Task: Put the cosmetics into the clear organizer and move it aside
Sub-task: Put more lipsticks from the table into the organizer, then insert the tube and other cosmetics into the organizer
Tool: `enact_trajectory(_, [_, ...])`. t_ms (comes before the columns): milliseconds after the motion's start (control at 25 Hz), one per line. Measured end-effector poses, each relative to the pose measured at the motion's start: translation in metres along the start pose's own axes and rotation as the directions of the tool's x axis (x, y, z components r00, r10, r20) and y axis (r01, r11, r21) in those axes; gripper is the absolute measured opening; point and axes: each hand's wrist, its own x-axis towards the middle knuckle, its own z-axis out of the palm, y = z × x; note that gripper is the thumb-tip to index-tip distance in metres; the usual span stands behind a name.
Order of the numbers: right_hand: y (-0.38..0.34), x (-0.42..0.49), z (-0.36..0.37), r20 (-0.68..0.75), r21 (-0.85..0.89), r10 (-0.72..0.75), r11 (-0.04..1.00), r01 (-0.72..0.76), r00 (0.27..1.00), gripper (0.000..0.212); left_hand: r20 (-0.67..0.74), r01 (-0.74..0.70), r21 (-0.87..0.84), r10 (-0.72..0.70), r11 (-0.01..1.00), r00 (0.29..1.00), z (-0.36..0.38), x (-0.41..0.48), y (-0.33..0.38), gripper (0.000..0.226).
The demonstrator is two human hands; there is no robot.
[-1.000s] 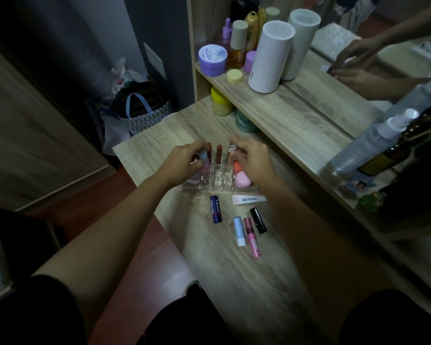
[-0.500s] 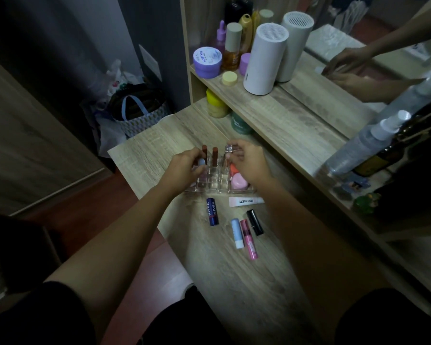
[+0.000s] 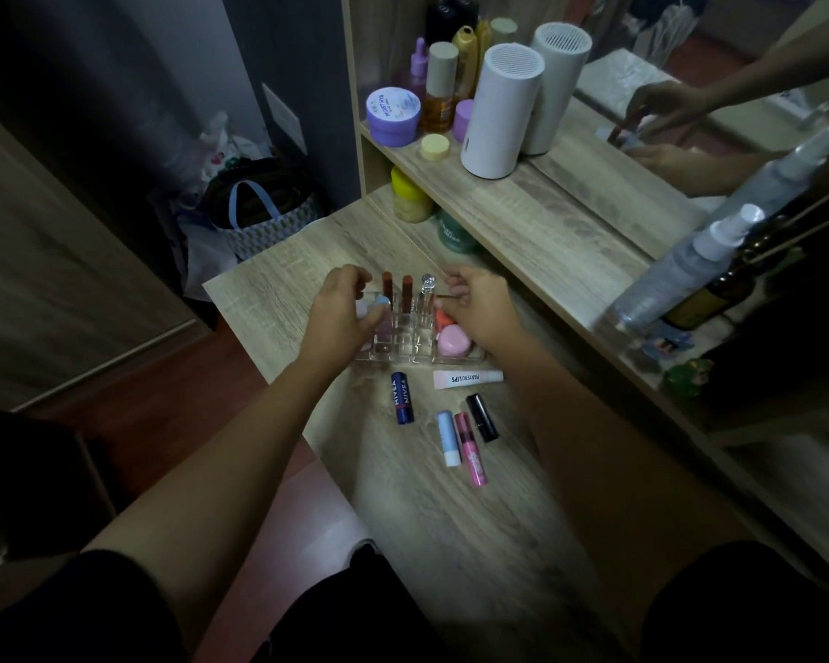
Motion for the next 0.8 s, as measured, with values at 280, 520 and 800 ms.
enact_trajectory(280, [0.031,-0.037,-0.01,0.057,-0.129,-0.003,0.992,0.01,0.998,0.014,0.352,-0.251,-0.058,0.255,0.966,0.901,0.035,-0.064,0.022,0.02])
enact_trajectory(520, [0.053,-0.058,-0.008,0.225,-0.388,-0.02,0.915,0.109,0.974,0.02,0.511,-0.245,0.267,0.078,0.932,0.856,0.076,-0.104,0.024,0.094])
enact_trajectory(800, [0.058,-0.058,-0.004,0.285,-0.516,0.03,0.847,0.127,0.958,0.023,0.512,-0.284,0.386,0.052,0.878,0.857,0.09,-0.106,0.024,0.097])
